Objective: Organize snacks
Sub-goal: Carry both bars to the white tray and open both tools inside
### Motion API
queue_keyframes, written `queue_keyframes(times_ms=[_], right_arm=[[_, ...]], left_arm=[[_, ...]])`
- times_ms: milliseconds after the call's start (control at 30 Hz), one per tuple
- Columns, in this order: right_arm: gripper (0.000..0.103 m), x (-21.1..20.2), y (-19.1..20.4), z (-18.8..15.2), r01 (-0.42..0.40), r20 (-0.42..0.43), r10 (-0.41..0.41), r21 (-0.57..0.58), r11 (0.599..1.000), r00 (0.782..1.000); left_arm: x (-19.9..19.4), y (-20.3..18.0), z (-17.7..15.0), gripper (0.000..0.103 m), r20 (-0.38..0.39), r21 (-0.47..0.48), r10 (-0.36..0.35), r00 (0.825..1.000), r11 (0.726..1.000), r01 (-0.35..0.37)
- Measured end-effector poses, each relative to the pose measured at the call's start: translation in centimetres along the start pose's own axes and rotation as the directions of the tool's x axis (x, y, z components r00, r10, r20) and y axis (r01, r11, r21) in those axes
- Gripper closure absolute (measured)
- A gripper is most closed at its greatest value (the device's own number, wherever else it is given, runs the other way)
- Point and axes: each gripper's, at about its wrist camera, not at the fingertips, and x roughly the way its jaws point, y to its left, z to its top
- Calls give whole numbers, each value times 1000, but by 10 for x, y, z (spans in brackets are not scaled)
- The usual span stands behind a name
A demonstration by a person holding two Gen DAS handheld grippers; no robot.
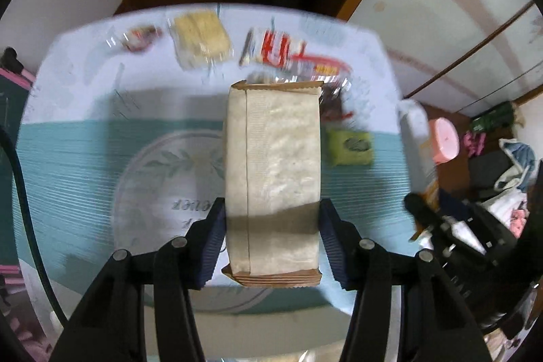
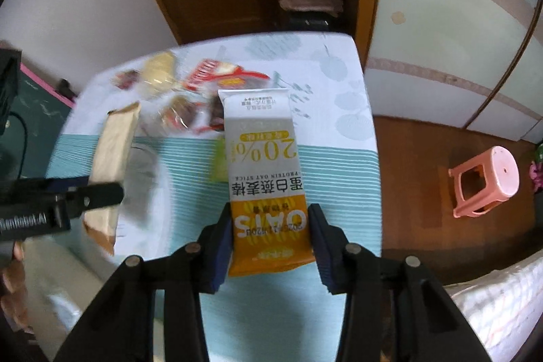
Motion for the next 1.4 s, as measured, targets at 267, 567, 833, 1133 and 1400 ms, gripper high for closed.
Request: queue_keyframes(times_ms=[267,567,833,1133,1400], right_arm=[[61,-98,69,-25,-128,165,134,-50,991,977],[61,-181,124,-80,-232,302,233,-40,972,924],[61,-214,160,-146,-275,377,265,-28,961,887],[60,-192,168,-192,-203,308,182,37,979,934],[60,-167,176,-214,-110,222,90,80,991,971]], left_arm=[[-129,10,-58,51,178,122,-81,981,991,59],[-233,41,-142,51,351,229,-148,925,971,68],[-254,57,-224,51,473,268,-111,874,963,-23],[-183,65,-264,51,407,272,-72,910,961,-46],[-138,75,-274,50,347,249,8,938,963,-100]])
